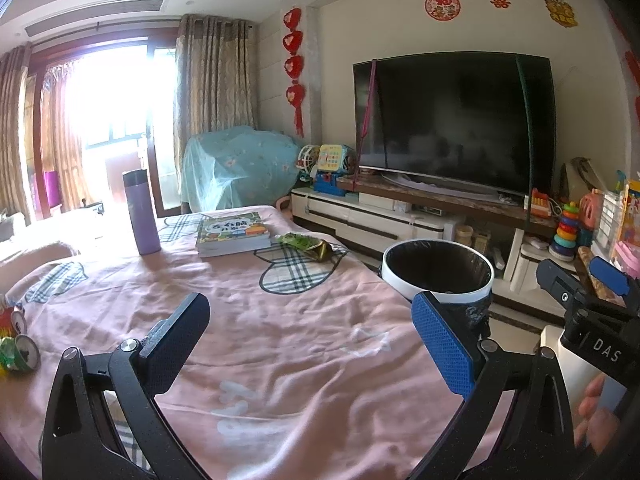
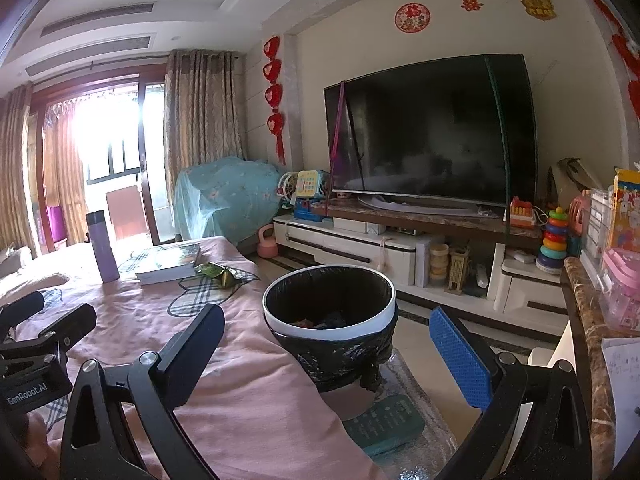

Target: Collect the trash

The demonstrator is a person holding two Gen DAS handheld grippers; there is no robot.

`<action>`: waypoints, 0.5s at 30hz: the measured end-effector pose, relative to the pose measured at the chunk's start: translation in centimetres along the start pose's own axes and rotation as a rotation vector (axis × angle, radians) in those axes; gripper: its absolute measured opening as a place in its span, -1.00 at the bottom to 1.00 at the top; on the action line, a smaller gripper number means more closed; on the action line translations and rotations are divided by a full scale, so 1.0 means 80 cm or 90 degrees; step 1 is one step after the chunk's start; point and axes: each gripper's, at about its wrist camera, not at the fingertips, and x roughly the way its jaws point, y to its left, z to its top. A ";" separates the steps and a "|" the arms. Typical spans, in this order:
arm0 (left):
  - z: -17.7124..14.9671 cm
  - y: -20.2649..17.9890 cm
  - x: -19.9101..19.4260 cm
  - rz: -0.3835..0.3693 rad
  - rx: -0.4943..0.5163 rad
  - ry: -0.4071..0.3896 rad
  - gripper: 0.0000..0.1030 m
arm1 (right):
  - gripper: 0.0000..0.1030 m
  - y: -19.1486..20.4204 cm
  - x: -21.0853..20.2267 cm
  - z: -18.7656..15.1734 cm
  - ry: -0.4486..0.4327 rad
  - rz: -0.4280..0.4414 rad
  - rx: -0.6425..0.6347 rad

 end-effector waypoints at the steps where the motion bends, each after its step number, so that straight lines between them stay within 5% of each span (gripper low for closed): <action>1: 0.000 0.000 0.000 -0.001 0.000 0.001 1.00 | 1.00 0.001 -0.001 0.000 0.000 -0.001 0.000; 15: 0.000 -0.002 -0.001 -0.002 0.004 0.004 1.00 | 1.00 -0.003 0.000 0.000 -0.002 0.000 0.003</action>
